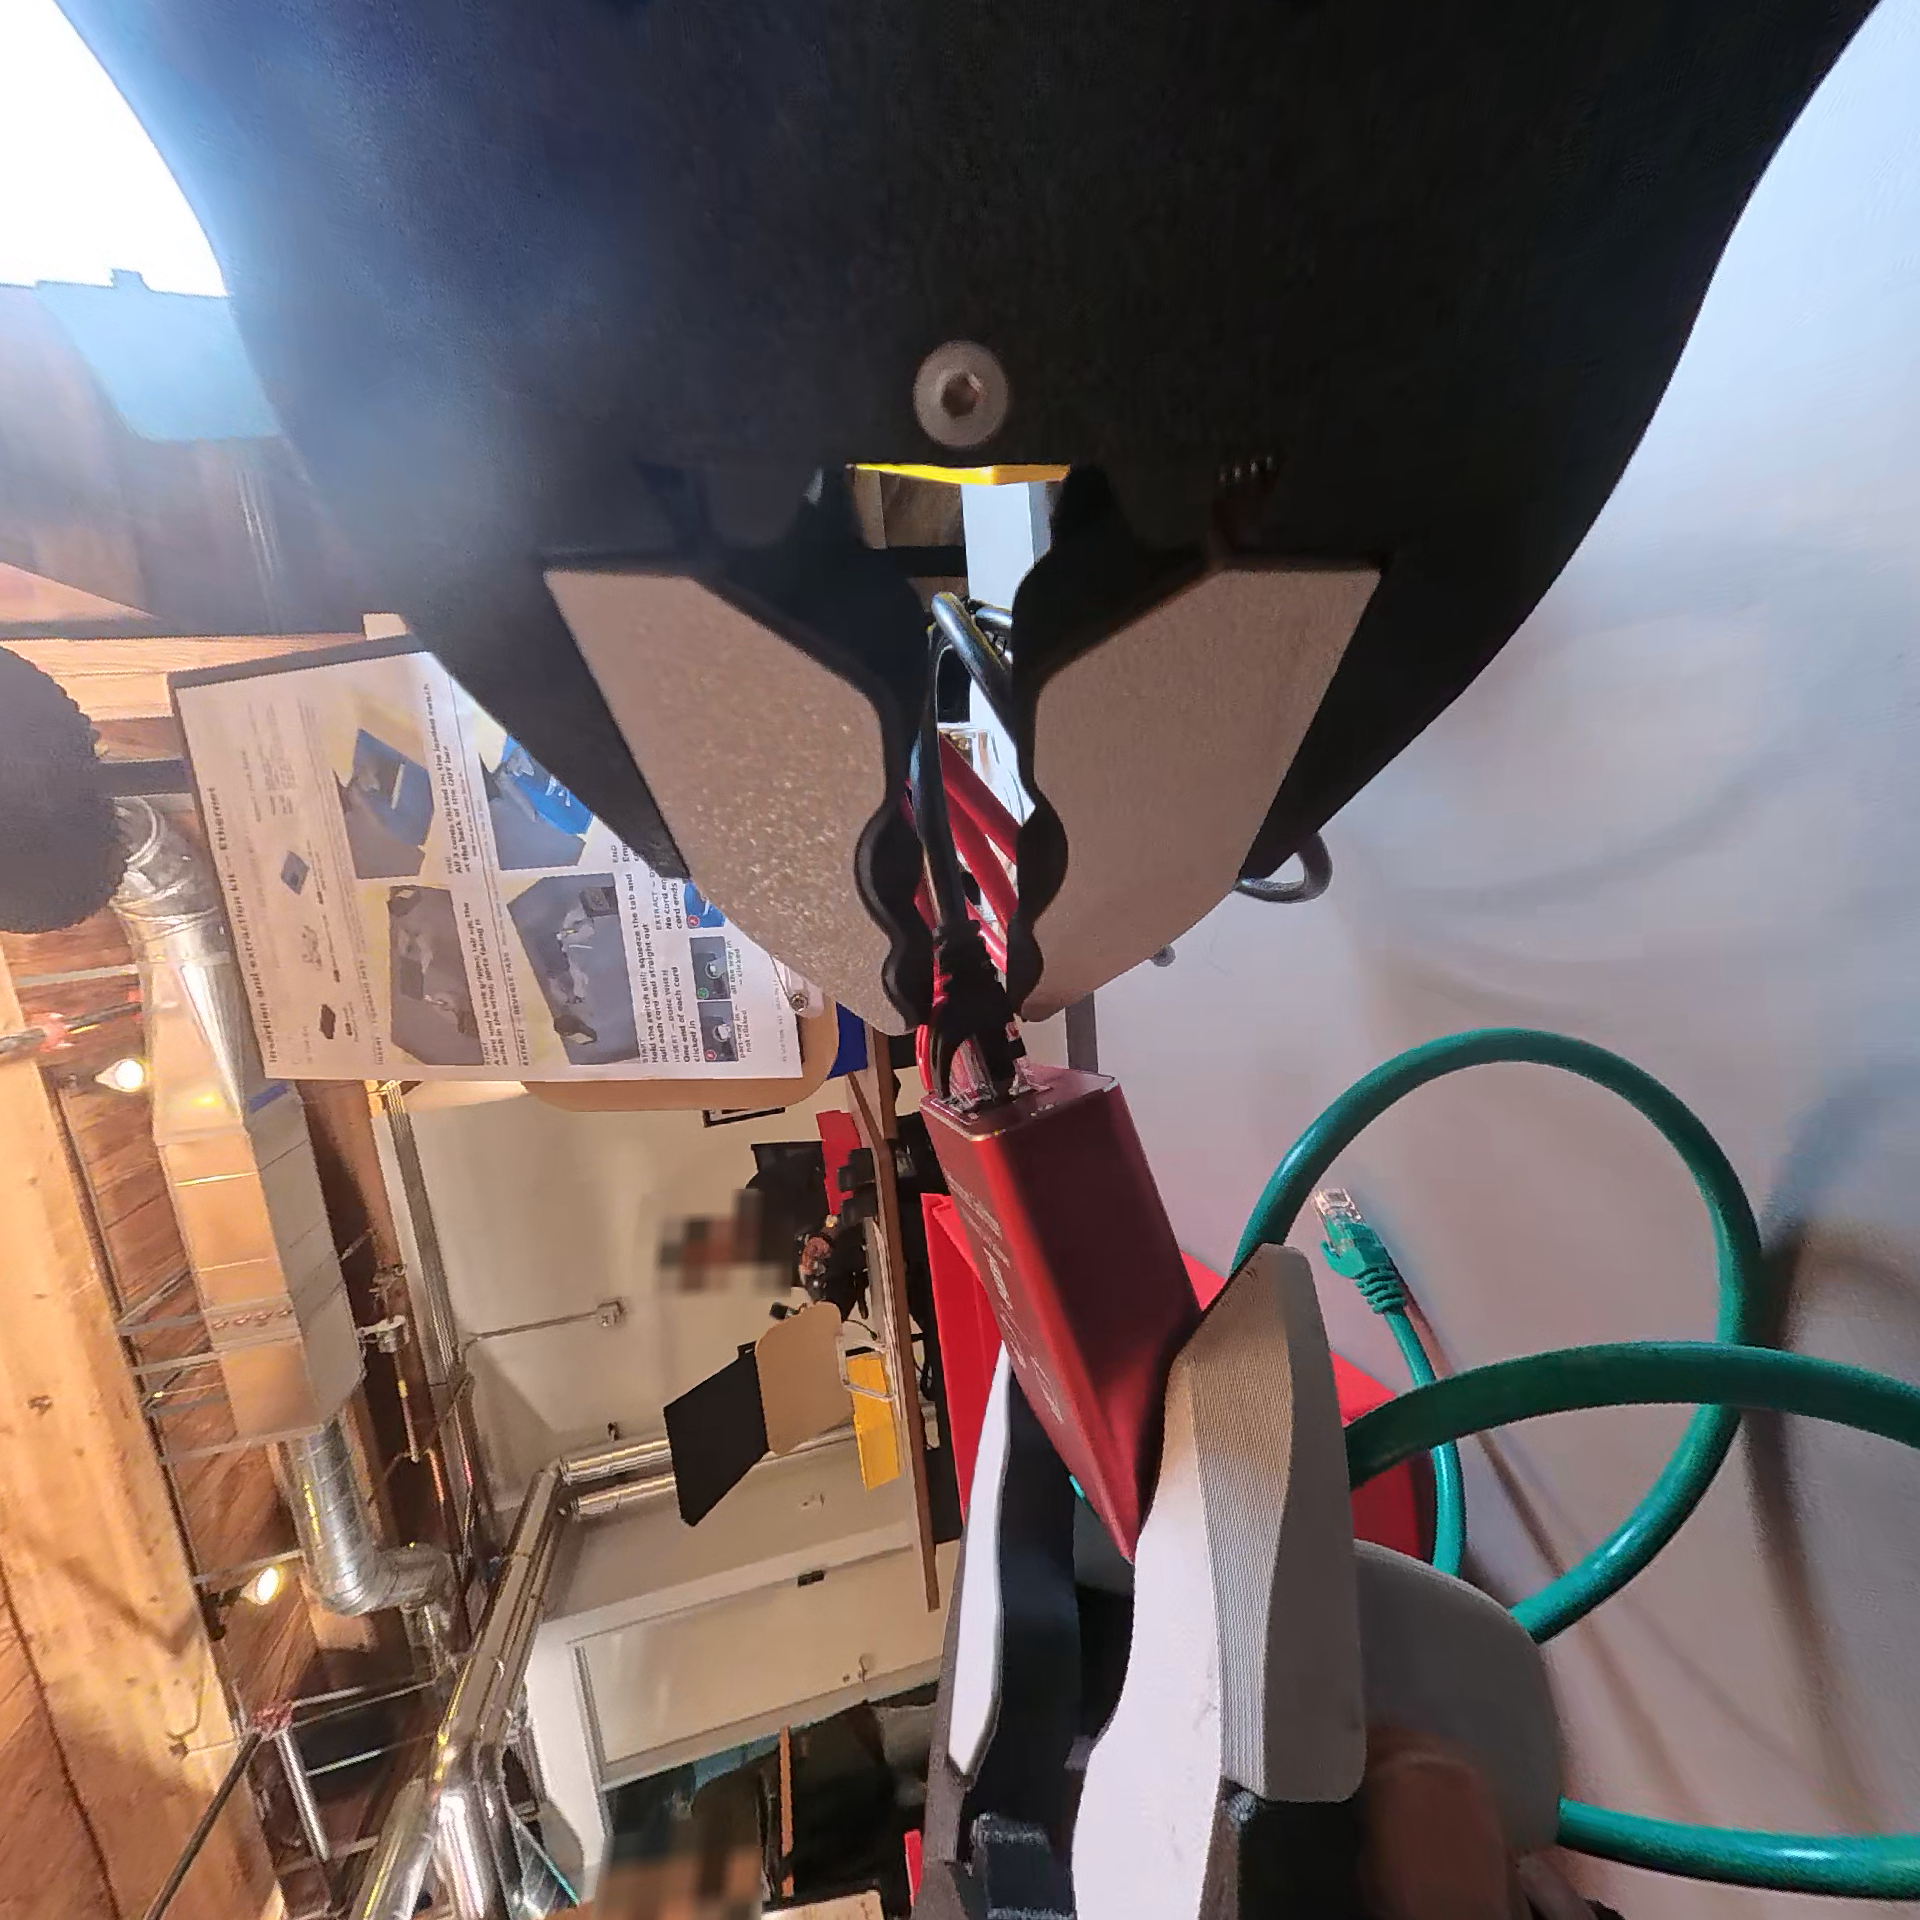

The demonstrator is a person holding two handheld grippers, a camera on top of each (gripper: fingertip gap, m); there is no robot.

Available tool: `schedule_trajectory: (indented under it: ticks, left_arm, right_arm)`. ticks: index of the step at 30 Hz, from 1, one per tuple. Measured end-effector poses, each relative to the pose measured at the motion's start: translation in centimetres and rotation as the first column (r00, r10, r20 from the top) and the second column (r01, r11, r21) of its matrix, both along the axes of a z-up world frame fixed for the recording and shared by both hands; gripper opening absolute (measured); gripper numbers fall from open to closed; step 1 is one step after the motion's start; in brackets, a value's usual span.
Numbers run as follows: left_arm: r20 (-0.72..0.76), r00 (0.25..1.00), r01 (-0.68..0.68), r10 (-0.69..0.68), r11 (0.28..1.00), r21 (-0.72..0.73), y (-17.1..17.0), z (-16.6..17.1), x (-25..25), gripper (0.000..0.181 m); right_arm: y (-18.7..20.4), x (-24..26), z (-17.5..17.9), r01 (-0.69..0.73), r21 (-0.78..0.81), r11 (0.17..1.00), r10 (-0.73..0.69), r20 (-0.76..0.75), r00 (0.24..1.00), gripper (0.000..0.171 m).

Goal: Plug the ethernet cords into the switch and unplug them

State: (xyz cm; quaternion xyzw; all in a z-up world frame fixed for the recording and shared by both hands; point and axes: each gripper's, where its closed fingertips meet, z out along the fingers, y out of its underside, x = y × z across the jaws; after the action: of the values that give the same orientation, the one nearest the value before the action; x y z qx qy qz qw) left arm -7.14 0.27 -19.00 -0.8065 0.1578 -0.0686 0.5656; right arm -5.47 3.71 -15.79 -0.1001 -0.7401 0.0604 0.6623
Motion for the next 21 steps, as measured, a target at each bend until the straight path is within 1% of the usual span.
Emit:
schedule_trajectory:
  ticks: [6, 14, 21]
  left_arm:
    - [0.021, 1.000, 0.023, -0.023, 1.000, -0.021, -0.2, -0.1, 0.2, 0.073]
    - [0.023, 0.999, 0.043, -0.043, 0.999, -0.009, -0.3, -0.1, 0.4, 0.073]
    - [0.012, 0.999, 0.043, -0.043, 0.999, 0.014, -0.3, 0.3, 0.4, 0.074]
  right_arm:
    - [-0.4, 0.1, -0.1, -0.020, 0.023, 1.000, 0.020, -0.028, 0.999, 0.013]
    - [-0.9, 0.2, -0.1, -0.030, 0.053, 0.998, 0.033, -0.062, 0.997, 0.013]
    - [-1.0, 0.4, 0.1, -0.030, 0.026, 0.999, 0.032, -0.064, 0.997, 0.012]
